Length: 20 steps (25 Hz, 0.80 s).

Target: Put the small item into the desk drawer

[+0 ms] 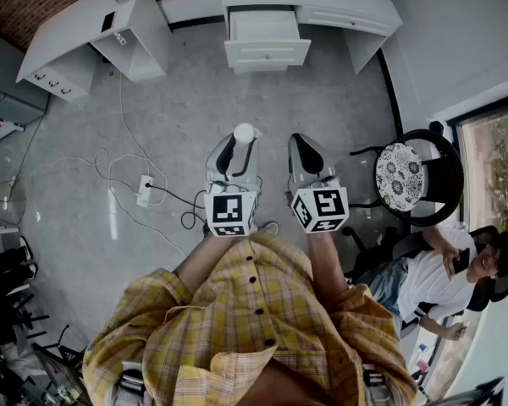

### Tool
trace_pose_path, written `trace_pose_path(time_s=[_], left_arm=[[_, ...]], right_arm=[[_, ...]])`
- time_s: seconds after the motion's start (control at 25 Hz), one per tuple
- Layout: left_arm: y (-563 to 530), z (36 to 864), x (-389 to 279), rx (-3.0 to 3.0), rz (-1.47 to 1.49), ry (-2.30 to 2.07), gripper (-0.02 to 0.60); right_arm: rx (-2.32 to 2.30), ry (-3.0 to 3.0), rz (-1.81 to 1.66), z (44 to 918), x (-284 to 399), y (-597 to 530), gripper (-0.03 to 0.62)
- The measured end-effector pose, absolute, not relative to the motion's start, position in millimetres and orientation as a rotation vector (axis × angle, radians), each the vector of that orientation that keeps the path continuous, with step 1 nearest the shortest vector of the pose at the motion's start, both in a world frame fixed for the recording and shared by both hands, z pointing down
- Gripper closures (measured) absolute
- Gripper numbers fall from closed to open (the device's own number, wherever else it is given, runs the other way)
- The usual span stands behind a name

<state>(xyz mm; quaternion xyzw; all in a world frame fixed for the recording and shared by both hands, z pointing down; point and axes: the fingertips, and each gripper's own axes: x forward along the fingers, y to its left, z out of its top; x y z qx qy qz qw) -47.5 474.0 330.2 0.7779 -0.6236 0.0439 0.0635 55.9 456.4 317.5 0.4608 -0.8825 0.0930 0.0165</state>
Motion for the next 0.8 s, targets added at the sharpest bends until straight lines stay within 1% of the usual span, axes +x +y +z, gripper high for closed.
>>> trace_pose_path(time_s=[0.8], left_arm=[[424, 322, -114, 2.415, 0.041, -1.846, 0.419]], right_arm=[[1.521, -2.731, 0.21, 302, -8, 414, 0.594]])
